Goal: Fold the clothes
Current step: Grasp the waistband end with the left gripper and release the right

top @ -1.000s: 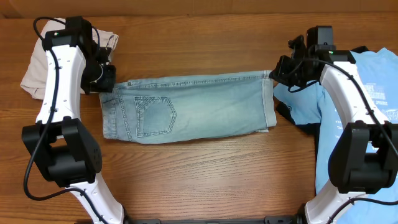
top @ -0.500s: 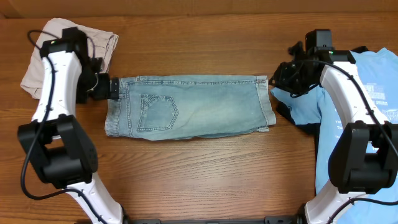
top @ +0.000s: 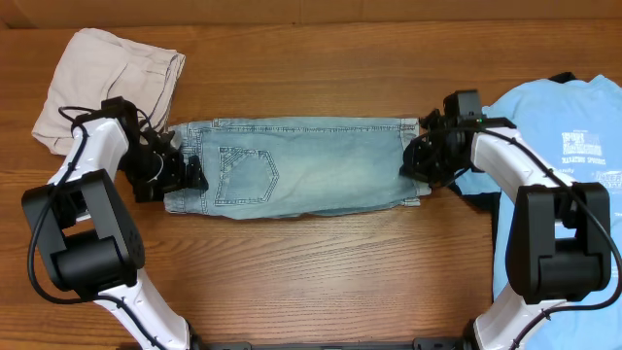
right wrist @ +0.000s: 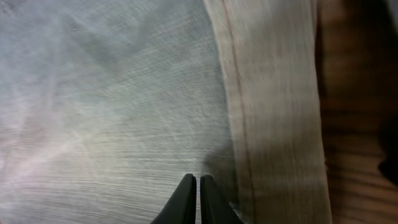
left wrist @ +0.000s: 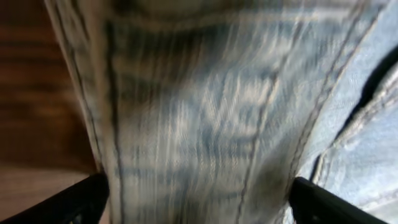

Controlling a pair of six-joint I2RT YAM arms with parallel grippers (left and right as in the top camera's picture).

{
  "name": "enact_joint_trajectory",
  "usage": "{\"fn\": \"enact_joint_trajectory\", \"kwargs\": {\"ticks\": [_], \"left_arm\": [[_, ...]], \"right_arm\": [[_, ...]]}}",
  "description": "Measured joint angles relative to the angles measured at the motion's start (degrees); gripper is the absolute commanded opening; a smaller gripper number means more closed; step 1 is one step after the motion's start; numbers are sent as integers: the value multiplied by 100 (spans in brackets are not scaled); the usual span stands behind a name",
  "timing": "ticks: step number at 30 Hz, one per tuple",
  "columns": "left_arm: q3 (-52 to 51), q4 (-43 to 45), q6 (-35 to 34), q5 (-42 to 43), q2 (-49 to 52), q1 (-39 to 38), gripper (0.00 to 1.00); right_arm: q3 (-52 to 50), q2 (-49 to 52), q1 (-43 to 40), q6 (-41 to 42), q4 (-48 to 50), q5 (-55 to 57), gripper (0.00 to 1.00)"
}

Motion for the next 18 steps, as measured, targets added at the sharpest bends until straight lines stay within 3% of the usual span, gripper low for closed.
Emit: {"fn": "enact_joint_trajectory", "kwargs": {"ticks": [3, 5, 11, 18], "left_arm": [[-94, 291, -98, 0, -7, 0, 80], [-179, 535, -210, 31, -46, 9, 69], [-466, 1051, -317, 695, -68, -85, 4], [-415, 415, -393, 697, -66, -177, 4]], "right_arm": [[-63, 0, -2, 50, 46, 0, 7], [-63, 0, -9, 76, 96, -2, 7], [-63, 0, -15, 114, 190, 0, 7], [-63, 0, -15, 129, 179, -2, 6]]}}
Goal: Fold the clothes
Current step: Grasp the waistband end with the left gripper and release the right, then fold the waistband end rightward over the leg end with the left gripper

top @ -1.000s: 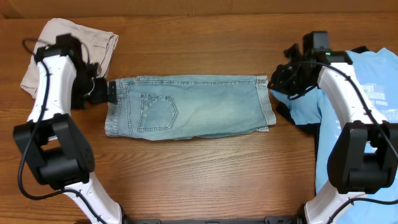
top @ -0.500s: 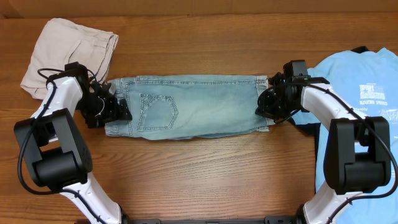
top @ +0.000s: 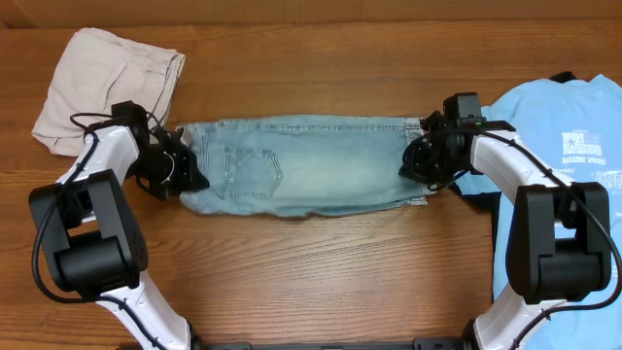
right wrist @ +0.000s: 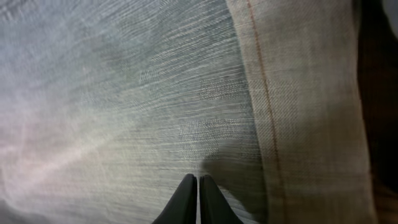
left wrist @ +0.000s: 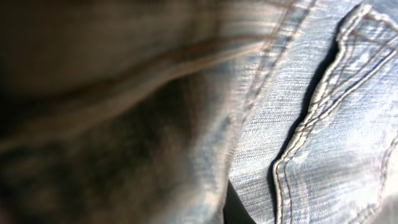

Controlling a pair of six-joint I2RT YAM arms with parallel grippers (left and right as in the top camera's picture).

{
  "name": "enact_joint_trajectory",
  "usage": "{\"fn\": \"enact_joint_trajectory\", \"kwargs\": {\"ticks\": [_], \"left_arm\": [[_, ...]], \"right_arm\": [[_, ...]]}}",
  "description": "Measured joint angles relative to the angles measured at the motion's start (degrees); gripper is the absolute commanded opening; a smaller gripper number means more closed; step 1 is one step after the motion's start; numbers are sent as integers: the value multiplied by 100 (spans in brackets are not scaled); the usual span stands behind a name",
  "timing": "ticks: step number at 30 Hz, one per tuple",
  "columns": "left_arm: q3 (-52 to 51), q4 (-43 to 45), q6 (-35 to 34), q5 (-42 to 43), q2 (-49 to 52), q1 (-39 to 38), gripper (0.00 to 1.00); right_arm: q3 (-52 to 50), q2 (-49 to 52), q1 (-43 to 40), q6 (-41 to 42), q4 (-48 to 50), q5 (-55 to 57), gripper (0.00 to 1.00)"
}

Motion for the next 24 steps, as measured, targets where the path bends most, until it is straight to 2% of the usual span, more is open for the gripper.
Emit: {"fn": "enact_joint_trajectory", "kwargs": {"ticks": [5, 8, 12, 16, 20, 24], "left_arm": [[933, -1808, -173, -667, 81, 212, 4], [2105, -2699, -229, -914, 142, 374, 4], [3794, -3379, -284, -1075, 151, 317, 4], [4603, -3574, -356, -1285, 149, -238, 4], [4564, -3508, -553, -1545, 151, -1196, 4], [4249, -3012, -881, -1648, 149, -2258, 4]], "right_arm": [[13, 0, -11, -48, -376, 0, 6], [245, 0, -39, -107, -693, 0, 7], [938, -9, -70, -149, -927, -46, 7], [1290, -92, -70, -151, -957, -66, 7], [1309, -157, -70, -151, -1088, -63, 7], [1309, -157, -70, -151, -1093, -61, 7]]}}
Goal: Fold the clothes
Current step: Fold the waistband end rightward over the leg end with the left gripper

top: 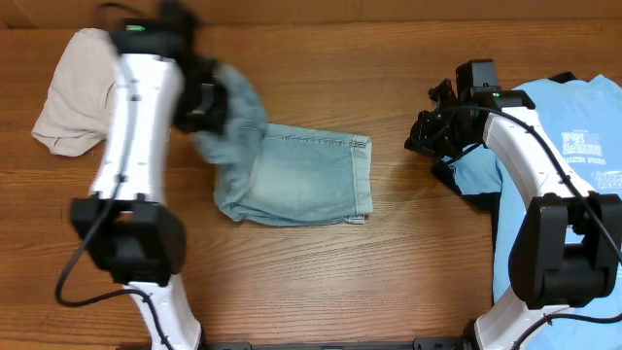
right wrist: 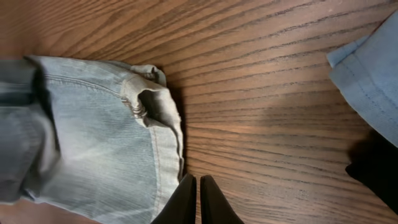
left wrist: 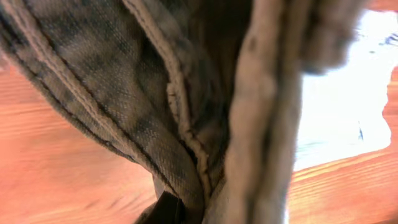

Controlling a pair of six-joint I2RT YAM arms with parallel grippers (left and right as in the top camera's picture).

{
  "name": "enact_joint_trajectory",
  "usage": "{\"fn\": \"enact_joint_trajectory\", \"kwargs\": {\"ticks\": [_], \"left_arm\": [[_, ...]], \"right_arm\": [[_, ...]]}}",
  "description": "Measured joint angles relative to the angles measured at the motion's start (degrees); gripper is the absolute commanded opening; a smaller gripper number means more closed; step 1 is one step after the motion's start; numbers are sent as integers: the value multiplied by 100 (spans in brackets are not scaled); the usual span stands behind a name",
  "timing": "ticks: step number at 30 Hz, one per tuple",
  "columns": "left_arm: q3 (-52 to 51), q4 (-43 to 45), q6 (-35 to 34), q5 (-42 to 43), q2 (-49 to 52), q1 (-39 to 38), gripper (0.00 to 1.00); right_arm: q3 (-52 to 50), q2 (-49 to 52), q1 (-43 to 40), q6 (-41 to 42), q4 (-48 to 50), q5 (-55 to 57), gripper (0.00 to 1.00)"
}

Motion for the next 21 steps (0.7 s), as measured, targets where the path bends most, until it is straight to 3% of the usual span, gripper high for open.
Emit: {"fn": "enact_joint_trajectory", "kwargs": {"ticks": [5, 7, 8, 9, 10, 14, 21], "left_arm": [[-710, 809, -522, -225, 2, -1274, 6], [-1095, 1217, -817, -328, 2, -1744, 19], [-1305, 1438, -997, -372, 2, -1956, 34], [-1502, 1659, -1174, -389, 2, -2142, 36], [-1698, 1899, -1344, -385, 2, -2315, 35], [-2297, 2608, -1982, -323, 2, -2745, 7], [-2391, 2621, -2378, -232, 2, -2647, 4]], "right_arm": [[0, 0, -2, 0, -28, 2, 8], [0, 0, -2, 0, -55, 0, 8], [0, 0, -4, -2, -61, 4, 8], [0, 0, -4, 0, -70, 11, 8], [0, 0, -4, 0, -81, 20, 8], [0, 0, -4, 0, -109, 26, 8], [-26, 0, 7, -4, -245, 111, 4]]}}
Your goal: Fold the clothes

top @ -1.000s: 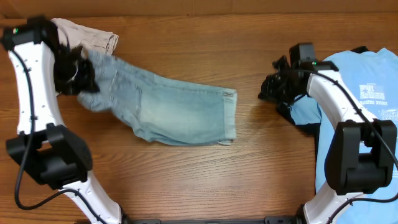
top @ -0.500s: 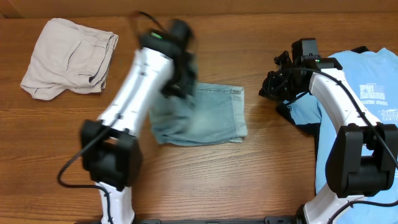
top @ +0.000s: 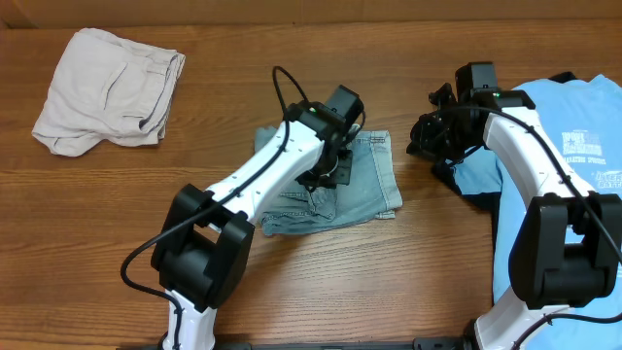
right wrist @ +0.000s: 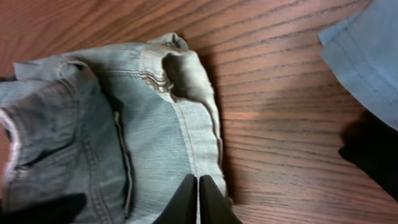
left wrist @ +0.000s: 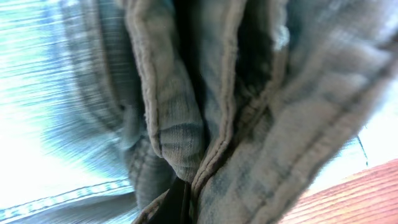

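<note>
The light blue jeans (top: 364, 190) lie bunched and folded over at the table's middle. My left gripper (top: 326, 167) rests on their upper layer, shut on a fold of denim. In the left wrist view the creased jeans (left wrist: 174, 124) fill the frame and the left gripper (left wrist: 181, 200) tips are buried between the folds. My right gripper (top: 420, 139) hovers just right of the jeans, shut with nothing in it. Seen from the right wrist, the right gripper (right wrist: 198, 194) hangs over the jeans (right wrist: 155, 137) near their right hem edge.
Crumpled beige shorts (top: 107, 87) lie at the back left. A light blue T-shirt (top: 564, 156) covers the right side, over a dark garment (top: 476, 199); the T-shirt's corner (right wrist: 367, 50) lies near the right gripper. Bare wooden table (top: 292, 292) runs along the front.
My left gripper, then raised at the back left with the jeans' waist end, is now down on the jeans' right part. The jeans lie shorter and shifted right. The right gripper has hardly moved.
The jeans lay stretched flat, my left gripper at the waist end and my right at the hem end. Then the right gripper was clear of them to the right, while the left held the waist end up. Now that end lies over the hem half.
</note>
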Controlling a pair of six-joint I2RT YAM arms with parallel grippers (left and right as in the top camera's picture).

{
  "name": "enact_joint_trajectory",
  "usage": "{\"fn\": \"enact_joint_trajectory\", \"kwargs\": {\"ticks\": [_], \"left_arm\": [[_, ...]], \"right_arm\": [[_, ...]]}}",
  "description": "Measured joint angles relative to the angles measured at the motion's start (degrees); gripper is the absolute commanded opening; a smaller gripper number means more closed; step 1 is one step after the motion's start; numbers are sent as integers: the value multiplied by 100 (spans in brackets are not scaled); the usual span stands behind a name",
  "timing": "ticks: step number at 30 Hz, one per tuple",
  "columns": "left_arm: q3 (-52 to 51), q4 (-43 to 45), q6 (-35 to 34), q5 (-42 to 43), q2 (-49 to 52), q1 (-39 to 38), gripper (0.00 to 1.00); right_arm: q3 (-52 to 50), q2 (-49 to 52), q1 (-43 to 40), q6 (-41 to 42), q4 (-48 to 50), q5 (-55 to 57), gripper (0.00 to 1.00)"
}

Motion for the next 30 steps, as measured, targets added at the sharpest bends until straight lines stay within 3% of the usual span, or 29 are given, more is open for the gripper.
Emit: {"fn": "enact_joint_trajectory", "kwargs": {"ticks": [7, 15, 27, 30], "left_arm": [[140, -557, -57, 195, 0, 557, 4], [1596, -1589, -42, 184, 0, 990, 4], [1698, -1281, -131, 142, 2, 570, 4], [1362, -883, -210, 173, 2, 391, 13]], "right_arm": [[-922, -4, 343, -153, 407, 66, 4], [-1827, -4, 708, -229, 1034, 66, 4], [-1919, -4, 649, -271, 1231, 68, 4], [-1919, -4, 649, -273, 1233, 63, 4]]}}
